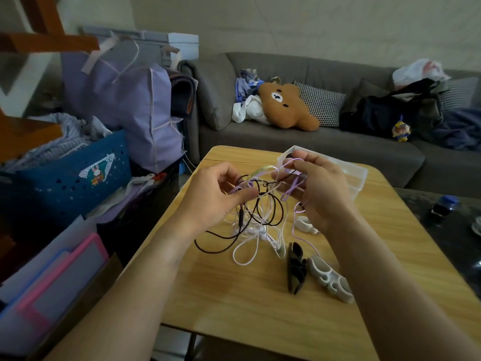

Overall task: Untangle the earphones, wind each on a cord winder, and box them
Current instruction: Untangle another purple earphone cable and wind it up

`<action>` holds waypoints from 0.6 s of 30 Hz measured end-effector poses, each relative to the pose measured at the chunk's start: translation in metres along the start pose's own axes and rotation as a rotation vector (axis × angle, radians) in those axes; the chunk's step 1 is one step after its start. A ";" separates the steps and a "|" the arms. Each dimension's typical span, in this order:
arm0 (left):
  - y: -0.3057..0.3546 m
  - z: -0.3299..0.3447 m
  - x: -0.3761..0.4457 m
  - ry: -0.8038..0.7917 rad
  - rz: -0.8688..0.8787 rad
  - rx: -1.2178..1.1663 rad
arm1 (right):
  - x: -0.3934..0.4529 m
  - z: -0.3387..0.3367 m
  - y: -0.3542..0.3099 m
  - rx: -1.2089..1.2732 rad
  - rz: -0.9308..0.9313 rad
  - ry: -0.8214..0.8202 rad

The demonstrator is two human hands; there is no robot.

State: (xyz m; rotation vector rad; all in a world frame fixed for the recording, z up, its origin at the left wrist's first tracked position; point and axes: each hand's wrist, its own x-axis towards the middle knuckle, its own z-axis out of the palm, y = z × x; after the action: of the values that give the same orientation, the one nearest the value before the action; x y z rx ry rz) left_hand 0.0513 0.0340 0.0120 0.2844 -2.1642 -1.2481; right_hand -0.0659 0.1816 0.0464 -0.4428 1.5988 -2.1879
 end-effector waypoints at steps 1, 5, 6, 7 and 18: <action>0.000 0.000 0.000 0.008 0.001 0.000 | 0.000 0.000 -0.001 0.005 -0.009 0.007; -0.002 0.001 0.000 0.010 -0.003 -0.029 | -0.001 -0.001 -0.003 0.020 -0.018 0.024; -0.002 0.001 0.000 0.003 -0.002 -0.034 | -0.001 -0.001 -0.003 0.042 -0.013 0.021; -0.003 0.001 0.000 -0.003 0.000 -0.031 | -0.001 -0.001 -0.003 0.063 -0.010 0.020; -0.012 0.005 0.002 -0.134 0.028 0.145 | -0.006 0.002 0.002 -0.065 -0.202 -0.142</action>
State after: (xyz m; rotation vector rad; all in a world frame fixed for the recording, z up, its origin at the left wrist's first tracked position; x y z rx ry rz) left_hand 0.0451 0.0300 0.0014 0.2345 -2.3697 -1.1253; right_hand -0.0600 0.1824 0.0444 -0.7921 1.6119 -2.1956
